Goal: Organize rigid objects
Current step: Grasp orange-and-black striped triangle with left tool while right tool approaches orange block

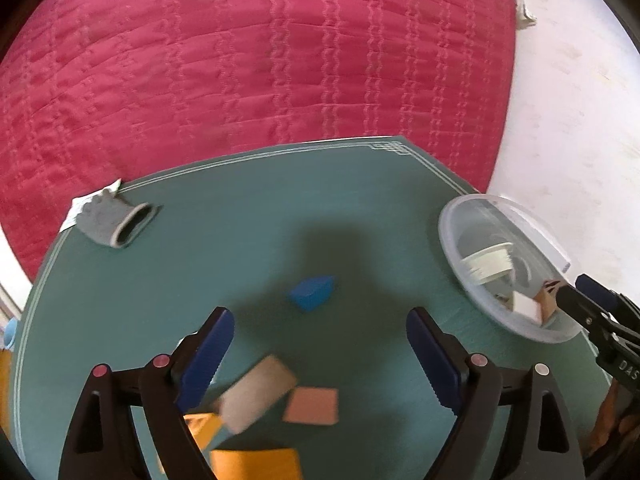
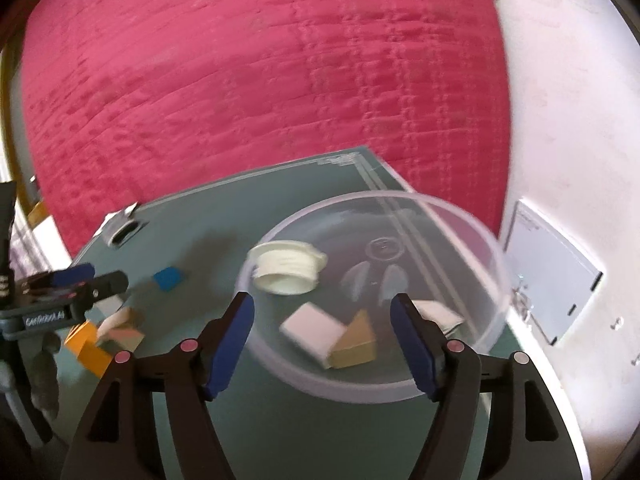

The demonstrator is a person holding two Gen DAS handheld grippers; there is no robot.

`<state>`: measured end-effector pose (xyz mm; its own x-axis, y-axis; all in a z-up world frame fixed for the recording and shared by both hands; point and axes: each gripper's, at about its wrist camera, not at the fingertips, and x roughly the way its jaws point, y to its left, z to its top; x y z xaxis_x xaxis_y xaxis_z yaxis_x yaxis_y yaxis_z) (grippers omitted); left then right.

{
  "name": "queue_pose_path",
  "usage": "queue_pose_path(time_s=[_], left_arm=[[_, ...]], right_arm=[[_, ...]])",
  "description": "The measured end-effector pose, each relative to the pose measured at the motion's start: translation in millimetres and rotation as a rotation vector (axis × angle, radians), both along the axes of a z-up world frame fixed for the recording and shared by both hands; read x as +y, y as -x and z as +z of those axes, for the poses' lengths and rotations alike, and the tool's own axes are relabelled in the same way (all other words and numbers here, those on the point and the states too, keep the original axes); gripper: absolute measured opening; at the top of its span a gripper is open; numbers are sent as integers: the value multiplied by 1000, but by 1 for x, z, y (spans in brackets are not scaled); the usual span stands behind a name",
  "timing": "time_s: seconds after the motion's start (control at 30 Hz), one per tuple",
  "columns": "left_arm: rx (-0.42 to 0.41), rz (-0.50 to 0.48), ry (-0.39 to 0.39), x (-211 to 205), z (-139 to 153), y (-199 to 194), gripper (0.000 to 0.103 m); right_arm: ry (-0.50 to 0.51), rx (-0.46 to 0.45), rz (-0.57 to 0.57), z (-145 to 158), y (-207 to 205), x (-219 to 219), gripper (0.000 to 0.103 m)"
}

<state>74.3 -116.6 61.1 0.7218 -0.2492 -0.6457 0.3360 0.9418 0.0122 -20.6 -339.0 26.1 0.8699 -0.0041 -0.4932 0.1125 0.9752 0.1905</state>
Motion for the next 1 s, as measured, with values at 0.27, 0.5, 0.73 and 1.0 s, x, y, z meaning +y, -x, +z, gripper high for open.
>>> queue_pose_path(time_s=[0.27,0.5,0.73,1.0], left_arm=[[13,85,-19,44,-2,6,92],[39,135,-28,71,-11,12,92],[71,143,-34,83,-24,19,92],[95,148,-21,87,-34,14,92]], right_arm=[[21,32,127,0,3,33,72],[20,66,200,-4,1,54,72],[20,106,256,-12,-2,73,72],[18,147,318,-22,-5,96,72]])
